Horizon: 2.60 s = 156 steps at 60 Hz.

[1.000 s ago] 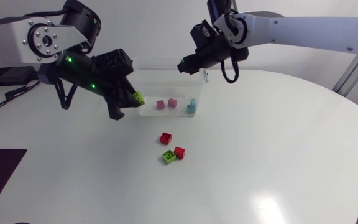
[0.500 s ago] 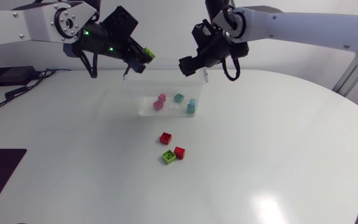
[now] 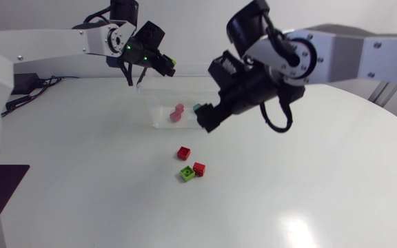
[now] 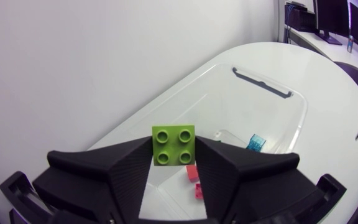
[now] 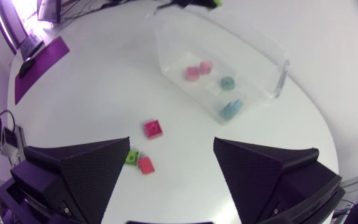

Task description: Place the duplo bricks in the container

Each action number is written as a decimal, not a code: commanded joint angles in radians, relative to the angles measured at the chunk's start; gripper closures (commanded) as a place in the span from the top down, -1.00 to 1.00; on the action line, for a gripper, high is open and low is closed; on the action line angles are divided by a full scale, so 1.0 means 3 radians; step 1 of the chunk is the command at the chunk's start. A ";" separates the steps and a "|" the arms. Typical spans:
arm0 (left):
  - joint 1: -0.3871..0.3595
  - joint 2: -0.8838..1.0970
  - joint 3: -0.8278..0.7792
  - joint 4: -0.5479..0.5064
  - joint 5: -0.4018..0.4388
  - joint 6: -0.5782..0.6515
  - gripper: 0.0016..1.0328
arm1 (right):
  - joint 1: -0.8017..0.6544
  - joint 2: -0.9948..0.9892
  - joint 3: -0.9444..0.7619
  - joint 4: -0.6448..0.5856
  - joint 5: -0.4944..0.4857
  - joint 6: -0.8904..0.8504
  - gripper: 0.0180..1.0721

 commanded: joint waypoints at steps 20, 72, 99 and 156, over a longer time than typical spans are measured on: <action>0.0015 0.0056 0.0215 -0.0156 -0.0033 -0.0144 0.90 | 0.0157 0.0269 -0.0750 0.0335 -0.0142 -0.0133 0.85; 0.0117 -0.2240 -0.2101 -0.1138 0.0080 0.1002 0.90 | 0.0029 0.1358 0.0043 -0.0069 -0.0311 -0.0921 0.56; -0.0087 -0.2337 -0.2766 -0.1210 0.0085 0.1155 0.90 | 0.0096 0.1593 0.0262 -0.0217 -0.0413 -0.0982 -0.54; -0.0956 -0.0926 -0.2551 -0.0432 -0.0012 0.0306 0.89 | -0.0528 0.0146 -0.0044 0.0289 -0.0434 -0.0409 -0.71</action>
